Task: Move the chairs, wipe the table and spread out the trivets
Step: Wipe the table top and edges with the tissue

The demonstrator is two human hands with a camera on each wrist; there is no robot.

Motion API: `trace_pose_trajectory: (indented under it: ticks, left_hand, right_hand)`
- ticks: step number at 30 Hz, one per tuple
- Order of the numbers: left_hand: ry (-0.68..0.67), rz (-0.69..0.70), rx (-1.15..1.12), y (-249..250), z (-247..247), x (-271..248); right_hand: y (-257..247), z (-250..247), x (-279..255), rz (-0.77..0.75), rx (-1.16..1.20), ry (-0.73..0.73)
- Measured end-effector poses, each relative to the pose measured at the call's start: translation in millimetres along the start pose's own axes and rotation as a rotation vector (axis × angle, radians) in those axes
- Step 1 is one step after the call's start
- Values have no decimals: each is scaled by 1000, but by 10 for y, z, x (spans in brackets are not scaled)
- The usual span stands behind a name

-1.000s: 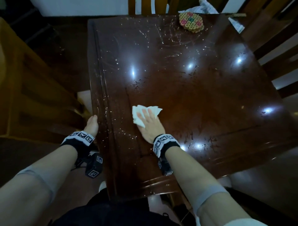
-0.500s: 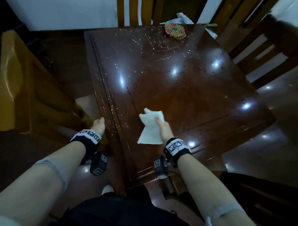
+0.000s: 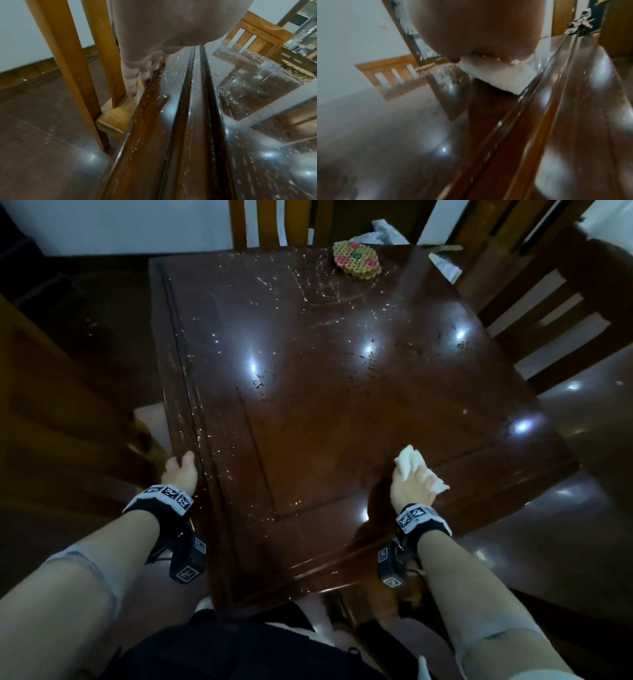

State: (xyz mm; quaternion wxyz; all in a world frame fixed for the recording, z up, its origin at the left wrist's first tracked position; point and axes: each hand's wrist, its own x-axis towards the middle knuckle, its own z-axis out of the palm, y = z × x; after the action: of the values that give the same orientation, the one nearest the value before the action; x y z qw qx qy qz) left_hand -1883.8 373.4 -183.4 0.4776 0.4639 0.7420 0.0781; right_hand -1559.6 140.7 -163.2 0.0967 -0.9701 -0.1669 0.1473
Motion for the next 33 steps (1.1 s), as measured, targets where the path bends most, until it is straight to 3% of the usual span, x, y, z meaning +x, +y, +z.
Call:
trace_pose_trajectory:
  ticks: [2,5,9,13,14,19,22,25,30,31,33]
  left_hand:
    - [3,0,3,-14,-1,3]
    - [-4,7,-29,-54,-18,-24]
    - [-24,1,-90,-114,-32,-98]
    - [-81,-34,-127,-274,-58,47]
    - [-106,-41,-170,-416,-52,248]
    - [-203,-141,-278,-398,-115,92]
    - [-284,-153,-267,-329,-173,-272]
    - [-348,-187,-296,-467,-249,-437]
    - [-473,-175,-205,-771,-375,-483]
    - [-501,-164,-190,-817,-407,-514]
    - [-544,-141,-182,-891,-454,-555]
  right_hand:
    - [-36,142,-2,60,-71,-138]
    - [-127,123,107,57,-89,-165]
    - [-290,161,267,-98,-194,-102]
    - [-497,320,119,-346,-254,-141]
    - [-571,362,24,-419,-279,-156]
    - [-866,586,-712,-741,-310,-243]
    - [-923,758,-1205,-784,-229,-371]
    - [-964,913,-1670,-838,-171,-388]
    - [-1122,947,-2387,-817,-118,-458]
    - [-1146,927,-2481,-761,-76,-496]
    - [-1171,882,-2547,-452,271,-636]
